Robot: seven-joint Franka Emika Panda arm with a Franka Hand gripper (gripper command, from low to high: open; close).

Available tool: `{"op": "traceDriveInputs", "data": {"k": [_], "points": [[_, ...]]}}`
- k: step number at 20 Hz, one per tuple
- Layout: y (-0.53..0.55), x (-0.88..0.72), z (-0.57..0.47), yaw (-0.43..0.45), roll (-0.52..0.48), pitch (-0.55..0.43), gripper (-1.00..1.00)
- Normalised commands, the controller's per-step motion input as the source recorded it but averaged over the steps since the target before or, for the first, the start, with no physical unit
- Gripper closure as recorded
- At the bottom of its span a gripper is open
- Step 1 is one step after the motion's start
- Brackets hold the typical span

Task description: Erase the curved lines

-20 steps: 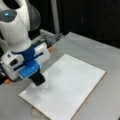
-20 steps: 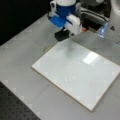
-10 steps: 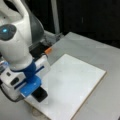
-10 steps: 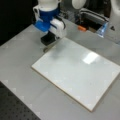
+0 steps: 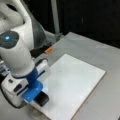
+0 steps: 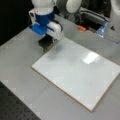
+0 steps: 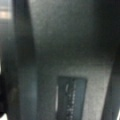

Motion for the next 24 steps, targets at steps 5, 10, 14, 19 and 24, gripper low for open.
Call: {"op": "traceDriveInputs", "data": {"k": [5, 10, 14, 19, 24], "points": [[-0.24, 0.04, -0.09, 0.121, 0.104, -0.005, 1.0], [-0.21, 0.09, -0.03, 0.073, 0.111, -0.043, 1.0], [-0.2, 0.17, -0.06, 0.05, 0.134, -0.051, 1.0], [-0.25, 0.26, -0.08, 0.049, 0.165, -0.045, 1.0], [-0.28, 0.33, 0.02, 0.026, 0.156, -0.009, 1.0]]}}
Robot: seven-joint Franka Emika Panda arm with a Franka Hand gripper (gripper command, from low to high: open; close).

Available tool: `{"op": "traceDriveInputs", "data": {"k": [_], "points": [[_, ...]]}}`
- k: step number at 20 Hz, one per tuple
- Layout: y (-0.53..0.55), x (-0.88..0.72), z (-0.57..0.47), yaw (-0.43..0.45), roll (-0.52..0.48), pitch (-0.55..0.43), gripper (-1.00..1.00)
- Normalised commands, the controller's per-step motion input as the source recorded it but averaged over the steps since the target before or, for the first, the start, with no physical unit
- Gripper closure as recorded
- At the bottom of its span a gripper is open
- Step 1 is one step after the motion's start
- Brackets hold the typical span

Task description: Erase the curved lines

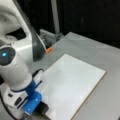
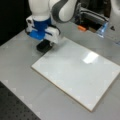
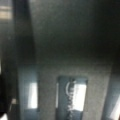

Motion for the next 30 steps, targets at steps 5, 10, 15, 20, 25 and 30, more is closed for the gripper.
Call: {"op": "traceDriveInputs", "data": {"k": [5, 10, 15, 20, 25, 30], "points": [[-0.26, 0.28, 0.05, 0.016, 0.158, 0.036, 1.0], [-0.2, 0.19, 0.01, 0.026, 0.166, 0.046, 1.0], [-0.14, 0.15, -0.01, 0.012, 0.181, 0.037, 1.0], [-0.1, 0.12, -0.04, -0.015, 0.201, 0.018, 1.0], [-0.13, 0.11, -0.06, 0.006, 0.199, 0.003, 1.0], [-0.19, 0.1, -0.03, 0.065, 0.187, -0.002, 1.0]]}}
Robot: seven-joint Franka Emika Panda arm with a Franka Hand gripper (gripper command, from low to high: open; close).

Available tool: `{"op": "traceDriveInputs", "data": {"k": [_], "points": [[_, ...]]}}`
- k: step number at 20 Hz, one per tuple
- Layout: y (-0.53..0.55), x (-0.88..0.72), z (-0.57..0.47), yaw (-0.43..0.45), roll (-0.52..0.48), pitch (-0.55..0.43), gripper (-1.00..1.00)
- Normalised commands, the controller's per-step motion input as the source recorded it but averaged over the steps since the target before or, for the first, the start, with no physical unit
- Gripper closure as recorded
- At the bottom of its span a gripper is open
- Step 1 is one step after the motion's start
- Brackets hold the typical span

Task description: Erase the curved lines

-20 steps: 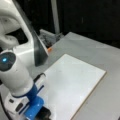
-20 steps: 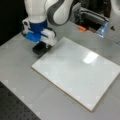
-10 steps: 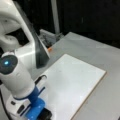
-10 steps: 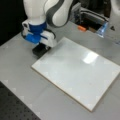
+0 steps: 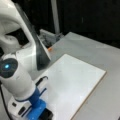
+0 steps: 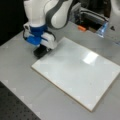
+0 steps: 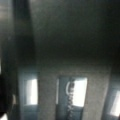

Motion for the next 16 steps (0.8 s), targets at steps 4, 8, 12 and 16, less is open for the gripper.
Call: {"op": "traceDriveInputs", "data": {"k": [4, 8, 12, 16], "points": [[-0.21, 0.02, -0.04, 0.038, 0.177, 0.007, 1.0], [-0.19, -0.07, -0.02, -0.017, 0.164, 0.023, 1.0], [-0.1, -0.08, -0.02, -0.053, 0.127, -0.006, 1.0], [-0.01, -0.03, -0.04, -0.065, 0.096, -0.034, -1.0]]}}
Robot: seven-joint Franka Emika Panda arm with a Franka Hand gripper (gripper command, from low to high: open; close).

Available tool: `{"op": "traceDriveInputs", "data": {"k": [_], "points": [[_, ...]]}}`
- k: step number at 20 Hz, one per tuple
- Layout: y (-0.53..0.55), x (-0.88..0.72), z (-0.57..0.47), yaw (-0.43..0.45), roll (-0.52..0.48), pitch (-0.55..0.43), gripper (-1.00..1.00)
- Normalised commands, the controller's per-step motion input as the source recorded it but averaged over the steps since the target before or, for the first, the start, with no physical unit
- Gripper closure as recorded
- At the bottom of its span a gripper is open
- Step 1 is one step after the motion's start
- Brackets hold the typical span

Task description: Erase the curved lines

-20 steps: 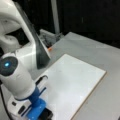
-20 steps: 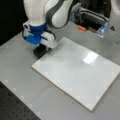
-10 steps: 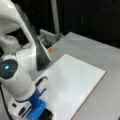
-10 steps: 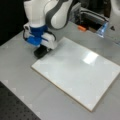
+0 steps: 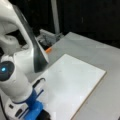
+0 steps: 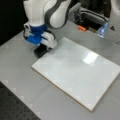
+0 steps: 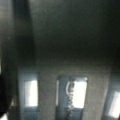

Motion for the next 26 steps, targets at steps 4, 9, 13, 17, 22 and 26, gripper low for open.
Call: {"op": "traceDriveInputs", "data": {"k": [4, 9, 13, 17, 22, 26], "points": [[0.1, -0.01, -0.05, -0.09, 0.07, -0.048, -1.0], [0.15, -0.04, -0.04, -0.131, 0.083, -0.047, -1.0], [0.15, -0.13, 0.12, -0.208, 0.043, -0.03, -1.0], [0.18, -0.26, 0.49, -0.239, -0.074, 0.041, -1.0], [0.25, -0.3, 0.49, -0.159, -0.213, 0.104, -1.0], [0.36, -0.21, 0.09, -0.053, -0.213, 0.084, -1.0]]}}
